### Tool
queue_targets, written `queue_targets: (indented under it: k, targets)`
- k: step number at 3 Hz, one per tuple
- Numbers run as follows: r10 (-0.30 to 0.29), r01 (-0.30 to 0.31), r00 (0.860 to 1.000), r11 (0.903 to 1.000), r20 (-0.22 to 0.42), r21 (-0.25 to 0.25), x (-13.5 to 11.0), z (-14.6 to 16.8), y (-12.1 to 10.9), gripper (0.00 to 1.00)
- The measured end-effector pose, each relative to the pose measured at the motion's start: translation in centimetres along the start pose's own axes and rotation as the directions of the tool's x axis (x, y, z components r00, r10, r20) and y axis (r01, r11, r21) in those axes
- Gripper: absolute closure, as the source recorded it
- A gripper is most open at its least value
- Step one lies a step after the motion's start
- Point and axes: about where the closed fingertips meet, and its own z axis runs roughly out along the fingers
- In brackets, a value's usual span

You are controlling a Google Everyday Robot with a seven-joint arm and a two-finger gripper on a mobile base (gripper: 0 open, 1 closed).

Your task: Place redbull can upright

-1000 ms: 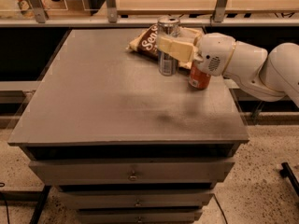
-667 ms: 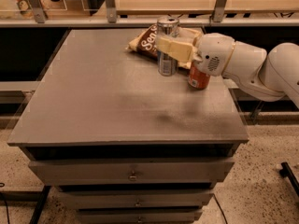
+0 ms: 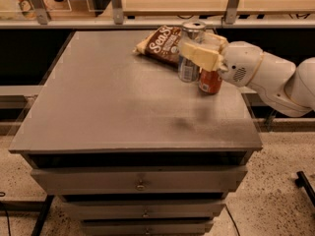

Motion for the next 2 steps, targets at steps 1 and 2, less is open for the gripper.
queue_targets:
  k: [1, 2]
  targets:
    - [-0.006, 0.005, 1.000, 0.9995, 0.029, 0.032, -0.2, -3.2, -1.1, 1.00]
    - [-0.010, 0.008, 0.999, 0.9989, 0.043, 0.045, -0.2, -5.8, -1.8, 1.00]
